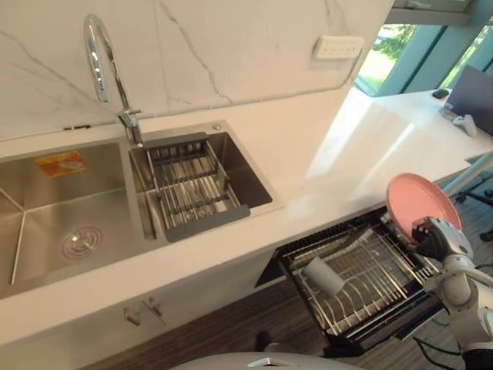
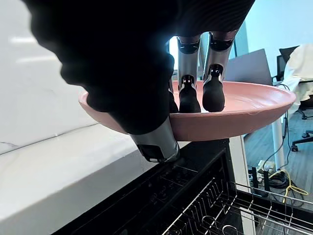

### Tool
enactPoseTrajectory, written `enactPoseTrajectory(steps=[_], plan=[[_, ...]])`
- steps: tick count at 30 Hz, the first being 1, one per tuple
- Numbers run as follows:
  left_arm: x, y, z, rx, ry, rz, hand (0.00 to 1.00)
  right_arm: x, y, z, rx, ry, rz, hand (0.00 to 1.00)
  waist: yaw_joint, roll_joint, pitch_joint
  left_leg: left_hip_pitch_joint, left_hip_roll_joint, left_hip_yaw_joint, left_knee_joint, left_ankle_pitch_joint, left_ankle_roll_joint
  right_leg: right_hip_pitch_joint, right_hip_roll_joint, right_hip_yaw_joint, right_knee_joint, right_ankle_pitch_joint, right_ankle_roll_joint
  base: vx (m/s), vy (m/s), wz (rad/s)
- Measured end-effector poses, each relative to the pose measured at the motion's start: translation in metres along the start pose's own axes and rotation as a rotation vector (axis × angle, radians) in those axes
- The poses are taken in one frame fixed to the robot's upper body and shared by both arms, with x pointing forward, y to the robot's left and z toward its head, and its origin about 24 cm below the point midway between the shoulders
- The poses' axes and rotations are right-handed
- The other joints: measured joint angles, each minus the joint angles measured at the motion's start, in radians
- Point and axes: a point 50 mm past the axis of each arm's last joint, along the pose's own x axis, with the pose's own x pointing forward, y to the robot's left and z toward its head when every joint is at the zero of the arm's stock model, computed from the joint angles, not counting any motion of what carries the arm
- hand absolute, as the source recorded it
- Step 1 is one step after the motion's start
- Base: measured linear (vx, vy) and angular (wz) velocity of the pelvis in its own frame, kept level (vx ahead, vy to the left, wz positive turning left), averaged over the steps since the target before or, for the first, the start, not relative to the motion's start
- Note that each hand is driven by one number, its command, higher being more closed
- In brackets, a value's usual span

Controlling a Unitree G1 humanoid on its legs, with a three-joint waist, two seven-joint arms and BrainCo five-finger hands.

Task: Walk over to the sink, pick up the cup, carry it to the dishwasher, place the cup inside the dishwasher, then close the dishwasher door

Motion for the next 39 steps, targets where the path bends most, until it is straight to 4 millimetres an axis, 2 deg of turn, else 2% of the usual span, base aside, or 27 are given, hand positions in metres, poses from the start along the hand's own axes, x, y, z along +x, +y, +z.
enactPoseTrajectory(steps=[3,4,8,16,20,23,25,26,28,29,31,34,39], plan=[[0.0,-0.001,0.001,-0.001,-0.001,-0.007,0.0,-0.006,0.01,-0.009,0.039,0.055,-0.011,1.0,0.001,0.011,0.004,-0.008,0.003,-0.01,0.029,-0.021,0.001,0.0,-0.005,-0.003,0.009,-0.007,0.009,0.04,0.016,0.06],[-0.001,0.0,0.004,-0.001,-0.007,-0.013,0.0,-0.011,0.023,-0.019,0.07,0.12,0.014,1.0,-0.001,0.013,0.008,-0.019,0.004,-0.024,0.039,-0.026,0.004,0.001,-0.01,-0.02,0.011,-0.008,0.011,0.03,0.013,0.17],[-0.002,-0.002,0.007,-0.002,-0.012,-0.033,0.0,-0.02,0.043,-0.029,0.102,0.202,0.047,1.0,0.005,0.022,0.019,-0.024,0.005,-0.029,0.044,-0.029,0.005,0.0,-0.015,-0.033,0.017,-0.009,0.012,0.01,0.008,0.07],[-0.006,0.0,0.019,0.036,-0.037,-0.039,0.0,-0.029,0.067,-0.034,0.145,0.272,0.071,1.0,0.013,0.046,0.044,-0.067,0.007,-0.052,0.083,-0.04,0.009,-0.02,-0.03,-0.06,0.037,-0.013,0.016,-0.02,0.003,0.08],[-0.009,0.004,0.037,0.05,-0.085,-0.038,0.0,-0.031,0.075,-0.036,0.158,0.32,0.063,1.0,0.022,0.055,0.084,-0.107,0.007,-0.072,0.107,-0.037,0.015,-0.041,-0.042,-0.081,0.046,-0.013,0.016,-0.04,-0.007,0.14],[-0.012,0.012,0.047,0.11,-0.121,0.014,0.0,-0.023,0.083,-0.033,0.196,0.339,0.061,1.0,0.025,0.068,0.111,-0.147,0.007,-0.081,0.126,-0.035,0.018,-0.073,-0.049,-0.087,0.05,-0.011,0.017,-0.05,-0.007,0.1],[-0.014,0.018,0.057,0.149,-0.15,0.048,0.0,-0.017,0.082,-0.032,0.23,0.362,0.039,1.0,0.026,0.075,0.142,-0.172,0.005,-0.088,0.133,-0.03,0.024,-0.087,-0.055,-0.094,0.05,-0.002,0.022,-0.04,-0.007,0.14],[-0.015,0.021,0.062,0.162,-0.159,0.061,0.0,-0.013,0.081,-0.031,0.252,0.378,0.02,1.0,0.025,0.095,0.151,-0.187,0.004,-0.096,0.136,-0.026,0.027,-0.095,-0.057,-0.101,0.047,0.004,0.022,-0.04,-0.005,0.2],[-0.017,0.024,0.066,0.17,-0.172,0.069,0.0,-0.007,0.08,-0.032,0.283,0.403,0.006,1.0,0.025,0.1,0.174,-0.211,0.004,-0.105,0.146,-0.025,0.027,-0.108,-0.06,-0.109,0.046,0.008,0.022,-0.03,-0.005,0.16],[-0.017,0.026,0.067,0.179,-0.182,0.079,0.0,-0.001,0.077,-0.032,0.301,0.408,-0.008,1.0,0.027,0.117,0.193,-0.214,0.004,-0.106,0.148,-0.025,0.028,-0.109,-0.061,-0.109,0.045,0.011,0.021,-0.03,-0.005,0.09],[-0.017,0.028,0.067,0.189,-0.183,0.085,0.0,0.004,0.071,-0.034,0.308,0.416,-0.034,1.0,0.029,0.127,0.203,-0.232,0.003,-0.107,0.149,-0.023,0.03,-0.126,-0.063,-0.109,0.045,0.014,0.021,-0.03,0.001,0.04],[-0.018,0.033,0.072,0.201,-0.205,0.097,0.0,0.018,0.055,-0.035,0.314,0.423,-0.1,1.0,0.027,0.155,0.245,-0.256,-0.003,-0.107,0.15,-0.017,0.034,-0.145,-0.067,-0.108,0.038,0.026,0.022,-0.01,0.002,0.01],[-0.019,0.034,0.088,0.144,-0.267,0.107,0.0,0.047,0.025,-0.025,0.322,0.38,-0.188,1.0,0.025,0.206,0.308,-0.298,-0.014,-0.095,0.158,-0.014,0.04,-0.197,-0.069,-0.075,0.026,0.052,0.021,-0.04,0.019,-0.12]])
